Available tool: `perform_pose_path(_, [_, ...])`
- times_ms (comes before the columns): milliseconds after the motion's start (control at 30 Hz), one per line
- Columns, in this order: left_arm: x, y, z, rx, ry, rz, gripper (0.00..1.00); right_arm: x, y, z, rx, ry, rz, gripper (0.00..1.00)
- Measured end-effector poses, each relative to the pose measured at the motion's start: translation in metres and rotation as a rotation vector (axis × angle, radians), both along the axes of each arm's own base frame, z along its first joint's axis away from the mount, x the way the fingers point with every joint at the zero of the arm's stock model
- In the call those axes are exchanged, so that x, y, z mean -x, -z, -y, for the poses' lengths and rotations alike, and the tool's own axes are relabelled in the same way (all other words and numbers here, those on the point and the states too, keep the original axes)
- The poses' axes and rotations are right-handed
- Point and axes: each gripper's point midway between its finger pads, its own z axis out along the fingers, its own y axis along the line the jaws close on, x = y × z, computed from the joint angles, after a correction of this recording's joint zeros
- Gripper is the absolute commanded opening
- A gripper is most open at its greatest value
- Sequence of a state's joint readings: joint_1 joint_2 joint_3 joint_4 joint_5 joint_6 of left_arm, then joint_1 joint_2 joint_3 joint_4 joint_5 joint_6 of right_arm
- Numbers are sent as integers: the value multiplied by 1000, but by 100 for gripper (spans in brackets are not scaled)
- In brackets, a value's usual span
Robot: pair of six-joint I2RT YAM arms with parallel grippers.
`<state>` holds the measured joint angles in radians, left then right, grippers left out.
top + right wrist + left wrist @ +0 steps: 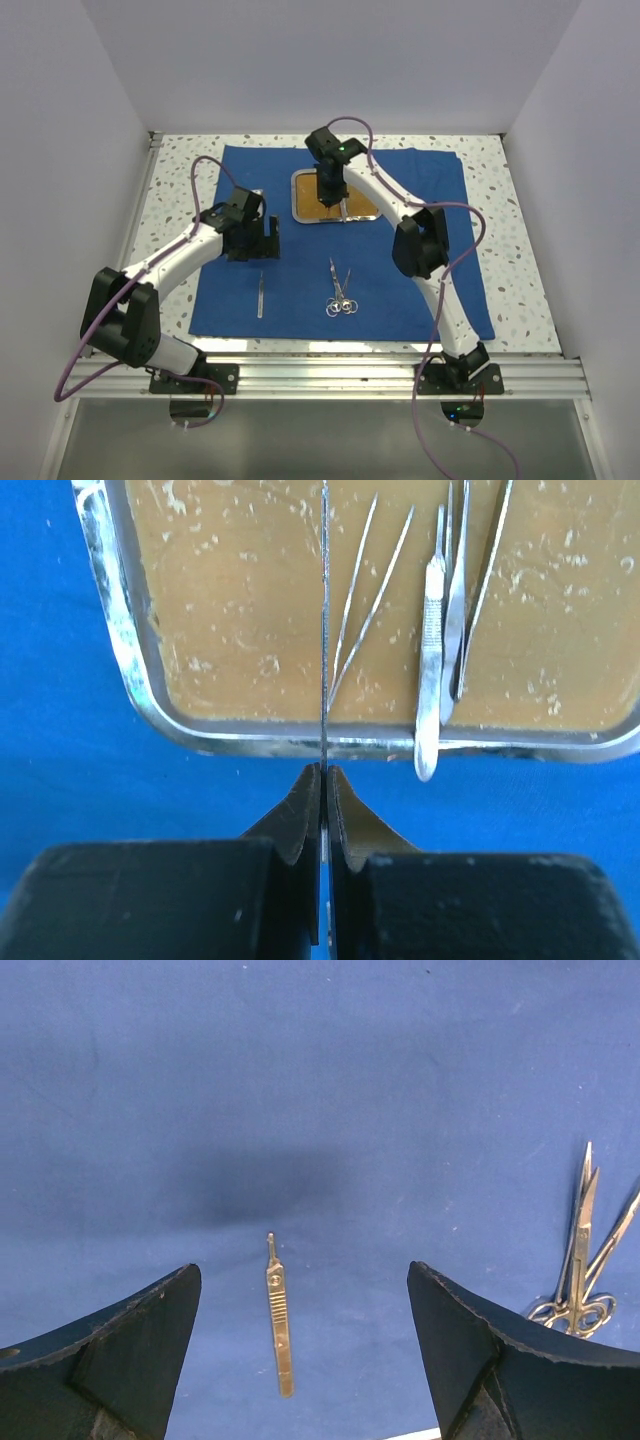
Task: Open and lay out the surgical kit
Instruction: Pick up the medical item from the container, then place the medical item in the surgical kit.
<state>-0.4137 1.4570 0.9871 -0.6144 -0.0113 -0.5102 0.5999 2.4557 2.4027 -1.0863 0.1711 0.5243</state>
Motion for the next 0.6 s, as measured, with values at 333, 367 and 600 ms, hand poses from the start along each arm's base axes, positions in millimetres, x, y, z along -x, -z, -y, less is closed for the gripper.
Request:
perform_pose_path(333, [-27,-10,-8,-4,-19,36,88,69,-19,-7,-19,-53,-78,0])
perform_pose_path(367, [-32,-12,-9,-4,-21,44,88,79,-21,-13,-27,-68,-84,0])
perform_pose_path(600, [-69,-21,-24,-14,-50,87,88,167,-8,-72,-85,-200,-159,0])
